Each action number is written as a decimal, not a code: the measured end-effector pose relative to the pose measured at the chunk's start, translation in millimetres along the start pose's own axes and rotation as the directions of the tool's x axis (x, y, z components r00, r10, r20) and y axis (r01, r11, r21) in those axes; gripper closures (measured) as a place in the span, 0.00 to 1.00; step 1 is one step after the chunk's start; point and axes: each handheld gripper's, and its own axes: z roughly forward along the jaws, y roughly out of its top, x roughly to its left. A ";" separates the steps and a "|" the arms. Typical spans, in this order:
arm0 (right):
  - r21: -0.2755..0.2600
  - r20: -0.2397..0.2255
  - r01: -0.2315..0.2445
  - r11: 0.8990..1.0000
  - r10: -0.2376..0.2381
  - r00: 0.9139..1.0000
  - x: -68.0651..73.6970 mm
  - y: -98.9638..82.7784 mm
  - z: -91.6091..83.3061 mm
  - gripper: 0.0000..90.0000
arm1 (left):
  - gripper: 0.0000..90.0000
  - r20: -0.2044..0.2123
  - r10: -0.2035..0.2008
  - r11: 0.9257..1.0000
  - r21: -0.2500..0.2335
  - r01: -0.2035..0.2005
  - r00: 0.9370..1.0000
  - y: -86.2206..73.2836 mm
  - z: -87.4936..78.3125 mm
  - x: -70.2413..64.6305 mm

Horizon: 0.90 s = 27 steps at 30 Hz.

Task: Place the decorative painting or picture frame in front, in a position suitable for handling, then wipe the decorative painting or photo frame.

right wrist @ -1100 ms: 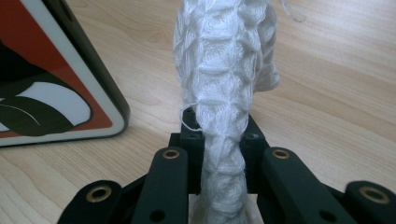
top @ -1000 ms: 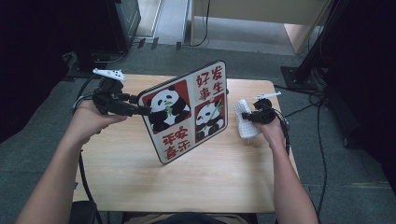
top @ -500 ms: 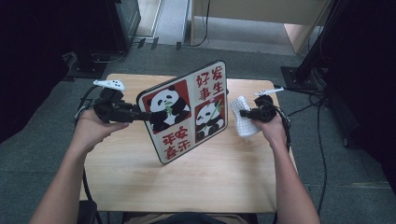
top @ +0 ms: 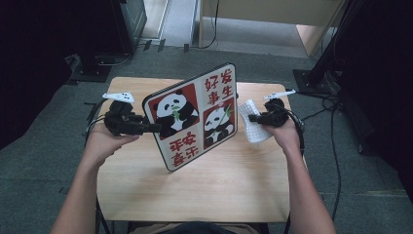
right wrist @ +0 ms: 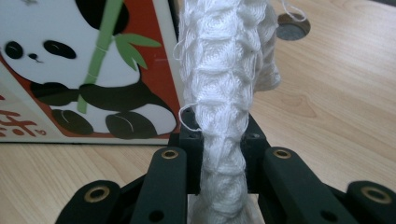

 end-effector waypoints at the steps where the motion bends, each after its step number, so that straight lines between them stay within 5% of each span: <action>1: -0.004 -0.004 0.005 1.000 -0.005 1.000 0.7 1.3 -1.3 0.86 | 0.63 -0.005 0.002 1.000 0.002 -0.002 1.000 0.0 1.0 -0.4; 20: -0.012 -0.004 0.042 0.999 -0.042 0.999 16.0 22.4 -15.5 0.86 | 0.71 0.019 -0.008 0.997 -0.071 0.010 1.000 3.0 3.2 6.2; 27: -0.037 -0.004 0.057 0.998 -0.057 0.998 18.9 44.2 -32.9 0.86 | 0.77 0.030 0.001 0.997 -0.082 0.001 1.000 5.0 6.3 6.0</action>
